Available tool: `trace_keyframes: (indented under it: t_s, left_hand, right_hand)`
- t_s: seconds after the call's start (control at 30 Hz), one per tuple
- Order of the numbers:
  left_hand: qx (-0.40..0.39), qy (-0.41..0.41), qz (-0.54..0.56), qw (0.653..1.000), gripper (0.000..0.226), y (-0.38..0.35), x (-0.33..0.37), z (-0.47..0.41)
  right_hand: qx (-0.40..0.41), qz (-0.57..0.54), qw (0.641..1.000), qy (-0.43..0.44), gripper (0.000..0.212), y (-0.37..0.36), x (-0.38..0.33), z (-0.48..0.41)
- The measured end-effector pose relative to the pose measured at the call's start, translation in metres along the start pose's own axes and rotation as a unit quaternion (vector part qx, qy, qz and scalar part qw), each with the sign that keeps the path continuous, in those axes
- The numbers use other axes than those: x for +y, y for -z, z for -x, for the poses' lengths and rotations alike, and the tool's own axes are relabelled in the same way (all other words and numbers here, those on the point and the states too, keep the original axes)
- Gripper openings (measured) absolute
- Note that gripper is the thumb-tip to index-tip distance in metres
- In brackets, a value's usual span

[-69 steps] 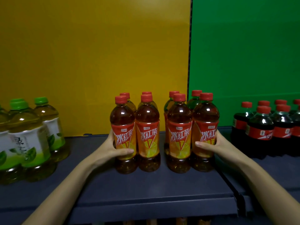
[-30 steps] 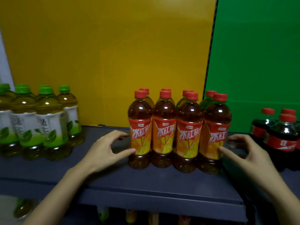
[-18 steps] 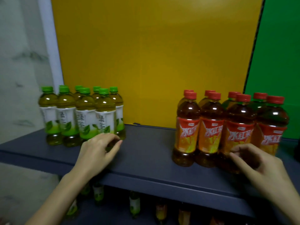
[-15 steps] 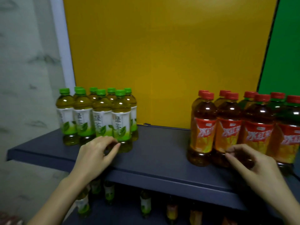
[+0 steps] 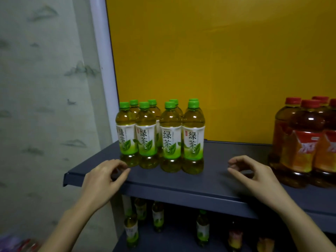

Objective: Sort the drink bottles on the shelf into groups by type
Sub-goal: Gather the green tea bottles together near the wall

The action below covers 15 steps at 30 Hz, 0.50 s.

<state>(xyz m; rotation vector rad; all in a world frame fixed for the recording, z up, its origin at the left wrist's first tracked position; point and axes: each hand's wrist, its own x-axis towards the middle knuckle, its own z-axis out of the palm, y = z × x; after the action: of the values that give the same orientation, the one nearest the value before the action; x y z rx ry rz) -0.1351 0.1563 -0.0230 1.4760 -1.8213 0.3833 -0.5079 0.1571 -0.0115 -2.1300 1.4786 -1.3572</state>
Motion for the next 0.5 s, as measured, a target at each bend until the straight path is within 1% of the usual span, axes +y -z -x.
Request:
trace_keyframes:
  t_s: [0.07,0.13,0.23,0.3,0.37,0.43,0.5]
  left_hand:
    - [0.005,-0.002,-0.004,1.000,0.043,-0.002,-0.012,-0.007]
    - [0.014,-0.008,-0.006,1.000,0.048,-0.006,-0.023,-0.017]
    - [0.011,0.012,0.013,1.000,0.065,-0.015,-0.039,-0.034]
    - [-0.005,0.045,0.054,0.998,0.080,-0.021,-0.049,-0.047]
    - [-0.039,0.075,0.090,0.992,0.097,-0.027,-0.059,-0.061]
    - [-0.080,0.084,0.125,0.985,0.107,-0.035,-0.066,-0.074]
    - [-0.113,0.068,0.199,0.971,0.100,-0.043,-0.070,-0.085]
  right_hand:
    - [-0.003,-0.004,1.000,-0.008,0.018,-0.014,-0.004,-0.014]
    - [-0.016,-0.023,0.999,-0.031,0.030,-0.028,-0.007,-0.027]
    - [-0.050,-0.061,0.995,-0.068,0.062,-0.045,-0.008,-0.048]
    - [-0.060,-0.078,0.992,-0.075,0.084,-0.052,-0.008,-0.062]
    - [-0.071,-0.094,0.990,-0.080,0.097,-0.057,-0.009,-0.077]
    - [-0.098,-0.125,0.984,-0.079,0.101,-0.062,-0.009,-0.087]
    - [-0.128,-0.177,0.973,-0.071,0.093,-0.067,-0.013,-0.094]
